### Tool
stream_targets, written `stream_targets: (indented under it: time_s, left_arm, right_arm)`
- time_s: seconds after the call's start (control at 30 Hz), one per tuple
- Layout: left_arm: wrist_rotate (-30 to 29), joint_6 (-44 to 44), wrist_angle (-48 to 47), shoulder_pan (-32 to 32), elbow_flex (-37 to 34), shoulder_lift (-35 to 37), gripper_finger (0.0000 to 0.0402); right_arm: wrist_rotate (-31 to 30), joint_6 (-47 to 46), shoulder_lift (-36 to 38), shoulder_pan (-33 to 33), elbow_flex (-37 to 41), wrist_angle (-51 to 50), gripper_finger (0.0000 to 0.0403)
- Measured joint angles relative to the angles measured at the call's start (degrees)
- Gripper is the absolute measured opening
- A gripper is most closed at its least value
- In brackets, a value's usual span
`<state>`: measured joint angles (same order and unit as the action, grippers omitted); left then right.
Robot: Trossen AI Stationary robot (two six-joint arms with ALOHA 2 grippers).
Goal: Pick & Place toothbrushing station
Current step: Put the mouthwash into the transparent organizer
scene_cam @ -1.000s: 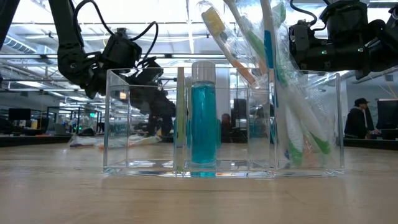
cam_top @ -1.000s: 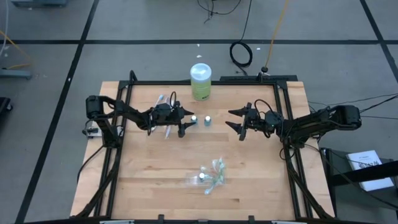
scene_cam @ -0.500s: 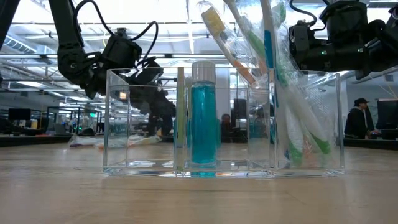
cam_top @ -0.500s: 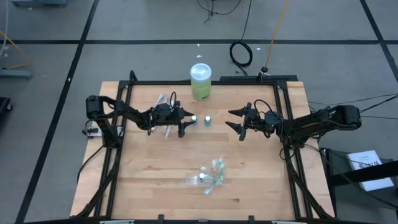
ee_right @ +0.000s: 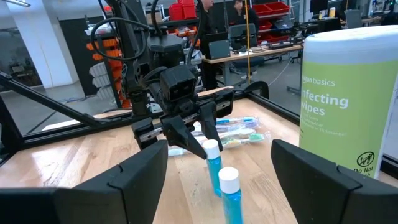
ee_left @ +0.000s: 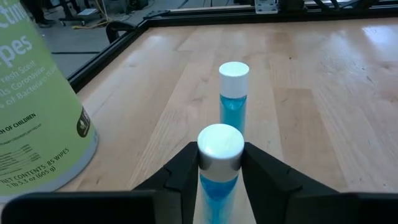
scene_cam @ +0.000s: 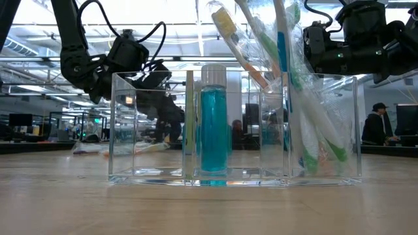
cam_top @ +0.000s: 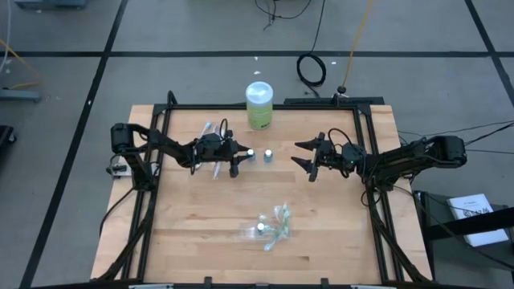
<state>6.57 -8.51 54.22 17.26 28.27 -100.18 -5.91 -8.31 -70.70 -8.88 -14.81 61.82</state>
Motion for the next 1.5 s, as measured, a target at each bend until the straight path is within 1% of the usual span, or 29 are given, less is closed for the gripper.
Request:
stream_targets:
  time_s: [0.2,0.4,0.53,0.63,0.7,0.83,0.97,1.1,1.2,1.3,1.4,1.5]
  left_arm:
    - [0.0,0.2,0.0,0.0,0.0,0.1,0.0117]
    - [0.0,3.2,-0.1,-1.0,-0.1,3.3,0.0117]
    - [0.1,5.0,-0.6,-2.9,-0.1,6.3,0.0117]
    - [1.8,7.3,-1.0,-5.0,-0.1,8.6,0.0117]
    - [1.9,8.3,-1.3,-6.9,-0.1,10.5,0.0117]
    - [-0.8,8.4,-5.8,-11.6,-0.1,15.2,0.0118]
    - [-7.1,8.4,-11.8,-17.5,0.0,20.0,0.0118]
    - [-11.8,8.3,-12.5,-23.5,0.0,22.7,0.0118]
    - [-13.9,8.3,-13.0,-27.4,1.3,22.8,0.0118]
    - [-15.0,8.3,-17.0,-30.5,4.6,22.4,0.0118]
    - [-17.3,8.7,-24.6,-33.0,9.3,21.4,0.0118]
    - [-17.7,8.6,-30.0,-34.8,14.0,20.0,0.0118]
  right_arm:
    - [0.0,0.0,0.0,0.0,0.0,0.0,0.0279]
    - [0.0,0.0,0.0,0.0,0.0,0.0,0.0279]
    - [0.0,0.0,0.0,0.0,0.0,0.0,0.0279]
    - [0.0,0.0,0.0,0.0,0.0,0.0,0.0279]
    - [0.0,0.0,0.0,0.0,0.0,0.0,0.0279]
    - [0.0,0.5,0.0,0.0,0.0,0.0,0.0279]
    - [0.0,0.6,0.0,0.0,0.0,0.1,0.0279]
    - [0.0,0.6,0.0,0.0,0.0,0.1,0.0279]
    - [0.0,0.6,0.0,0.0,0.0,0.1,0.0279]
    - [0.0,0.6,0.0,0.0,0.0,0.1,0.0279]
    - [0.0,0.6,0.0,0.0,0.0,0.2,0.0279]
    - [0.0,0.5,0.0,0.0,0.0,0.3,0.0279]
